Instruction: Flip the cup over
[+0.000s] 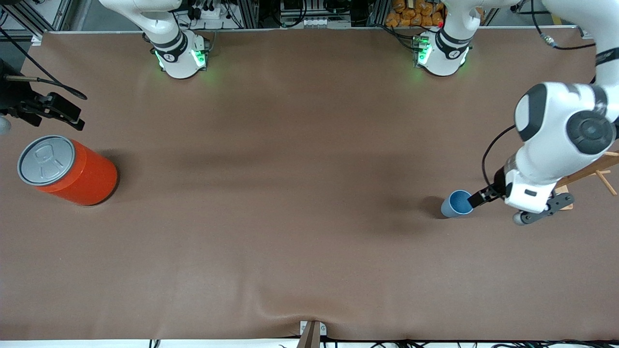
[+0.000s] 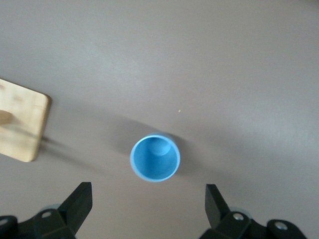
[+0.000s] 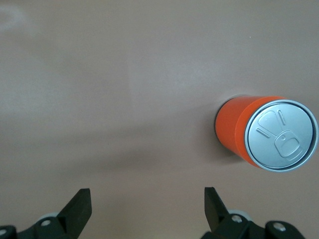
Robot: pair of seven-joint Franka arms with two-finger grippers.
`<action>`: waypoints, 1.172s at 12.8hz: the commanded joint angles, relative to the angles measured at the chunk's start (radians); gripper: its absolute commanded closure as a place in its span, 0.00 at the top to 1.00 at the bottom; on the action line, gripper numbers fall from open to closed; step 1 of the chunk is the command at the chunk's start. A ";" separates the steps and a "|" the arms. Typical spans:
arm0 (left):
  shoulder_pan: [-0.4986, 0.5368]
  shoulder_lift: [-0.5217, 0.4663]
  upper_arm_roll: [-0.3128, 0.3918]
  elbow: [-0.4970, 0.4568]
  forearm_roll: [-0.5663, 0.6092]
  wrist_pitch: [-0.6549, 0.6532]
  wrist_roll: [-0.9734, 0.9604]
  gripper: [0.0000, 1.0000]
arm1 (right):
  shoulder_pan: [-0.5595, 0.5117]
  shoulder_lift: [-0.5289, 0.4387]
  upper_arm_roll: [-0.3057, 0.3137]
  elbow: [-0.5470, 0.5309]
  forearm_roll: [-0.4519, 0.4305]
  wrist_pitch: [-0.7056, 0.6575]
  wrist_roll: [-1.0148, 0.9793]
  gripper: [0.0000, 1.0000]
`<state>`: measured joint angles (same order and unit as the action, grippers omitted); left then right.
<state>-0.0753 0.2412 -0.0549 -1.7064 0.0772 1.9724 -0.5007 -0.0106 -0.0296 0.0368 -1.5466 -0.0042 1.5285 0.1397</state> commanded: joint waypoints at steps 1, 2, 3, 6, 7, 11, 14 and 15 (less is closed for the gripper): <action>0.023 -0.109 -0.008 -0.009 0.013 -0.111 0.093 1.00 | -0.005 -0.003 0.002 0.013 0.018 -0.015 0.009 1.00; 0.023 -0.149 -0.011 -0.010 0.012 -0.142 0.100 1.00 | -0.005 -0.003 0.002 0.013 0.018 -0.016 0.009 1.00; 0.023 -0.177 -0.013 -0.010 0.006 -0.153 0.131 1.00 | -0.005 -0.003 0.002 0.013 0.018 -0.018 0.009 1.00; 0.019 -0.230 -0.014 -0.009 0.003 -0.202 0.223 1.00 | -0.005 -0.003 0.002 0.013 0.018 -0.018 0.008 1.00; 0.019 -0.235 -0.017 -0.006 0.001 -0.225 0.225 1.00 | -0.005 -0.003 0.002 0.014 0.018 -0.018 0.009 1.00; 0.014 -0.235 -0.016 0.100 -0.025 -0.375 0.244 1.00 | -0.003 -0.003 0.002 0.014 0.018 -0.018 0.008 1.00; 0.020 -0.247 -0.017 0.102 -0.034 -0.395 0.327 1.00 | -0.005 -0.003 0.002 0.014 0.018 -0.018 0.006 1.00; 0.019 -0.252 -0.020 0.102 -0.034 -0.400 0.327 1.00 | -0.005 -0.003 0.002 0.014 0.018 -0.018 0.004 1.00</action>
<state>-0.0616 0.0026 -0.0701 -1.6154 0.0564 1.6020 -0.2008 -0.0106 -0.0296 0.0367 -1.5441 -0.0042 1.5236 0.1397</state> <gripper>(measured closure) 0.000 0.000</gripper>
